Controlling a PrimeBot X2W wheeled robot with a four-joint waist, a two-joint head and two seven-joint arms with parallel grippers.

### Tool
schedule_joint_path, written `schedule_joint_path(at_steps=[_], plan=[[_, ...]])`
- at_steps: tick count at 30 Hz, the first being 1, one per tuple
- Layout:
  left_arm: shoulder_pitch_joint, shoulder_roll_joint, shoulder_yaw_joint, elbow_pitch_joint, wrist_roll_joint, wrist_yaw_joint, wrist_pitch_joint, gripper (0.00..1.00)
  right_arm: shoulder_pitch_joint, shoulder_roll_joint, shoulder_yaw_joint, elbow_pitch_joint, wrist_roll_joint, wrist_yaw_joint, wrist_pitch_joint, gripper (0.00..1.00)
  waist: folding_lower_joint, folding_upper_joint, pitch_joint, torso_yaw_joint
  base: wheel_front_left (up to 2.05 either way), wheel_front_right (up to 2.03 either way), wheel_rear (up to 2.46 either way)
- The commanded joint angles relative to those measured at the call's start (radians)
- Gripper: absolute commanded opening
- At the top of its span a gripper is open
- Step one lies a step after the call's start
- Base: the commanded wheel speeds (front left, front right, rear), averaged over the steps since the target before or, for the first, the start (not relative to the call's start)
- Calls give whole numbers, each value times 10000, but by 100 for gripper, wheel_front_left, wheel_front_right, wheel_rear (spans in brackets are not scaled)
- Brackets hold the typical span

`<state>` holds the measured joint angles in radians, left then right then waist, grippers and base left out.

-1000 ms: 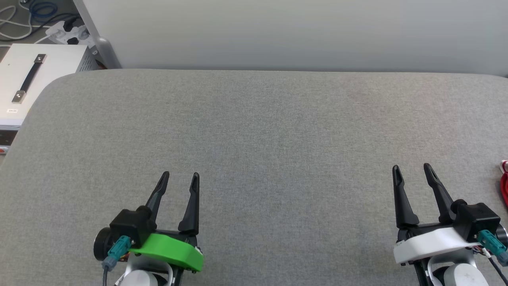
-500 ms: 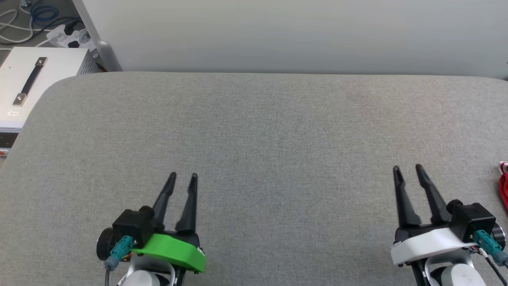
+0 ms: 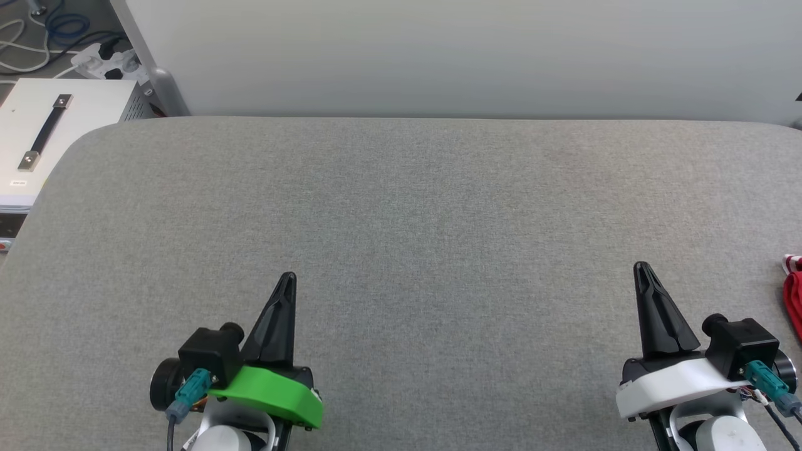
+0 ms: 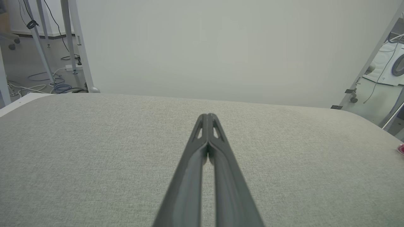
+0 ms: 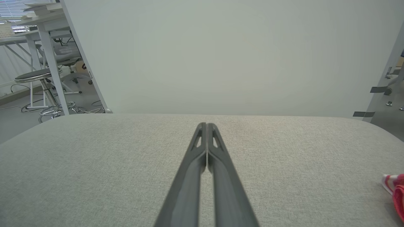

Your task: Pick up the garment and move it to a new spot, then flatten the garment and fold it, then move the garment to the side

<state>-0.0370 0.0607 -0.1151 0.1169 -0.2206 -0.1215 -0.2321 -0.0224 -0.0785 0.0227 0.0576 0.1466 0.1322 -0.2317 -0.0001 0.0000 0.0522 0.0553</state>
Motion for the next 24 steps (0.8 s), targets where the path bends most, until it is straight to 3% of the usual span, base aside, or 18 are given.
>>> schedule_joint_path(at_steps=[1, 24], plan=[[42, -13, 79, -74, 119, 81, 61, 0, 23, 11, -17, -54, -102, -2, 89, 0, 1, 0, -8, -8, 0, 0, 0], [109, -32, 298, -298, 546, 313, 523, 0, 64, 66, -60, -161, -381, -4, 545, 0, 1, 0, -113, -120, 0, 0, 0]])
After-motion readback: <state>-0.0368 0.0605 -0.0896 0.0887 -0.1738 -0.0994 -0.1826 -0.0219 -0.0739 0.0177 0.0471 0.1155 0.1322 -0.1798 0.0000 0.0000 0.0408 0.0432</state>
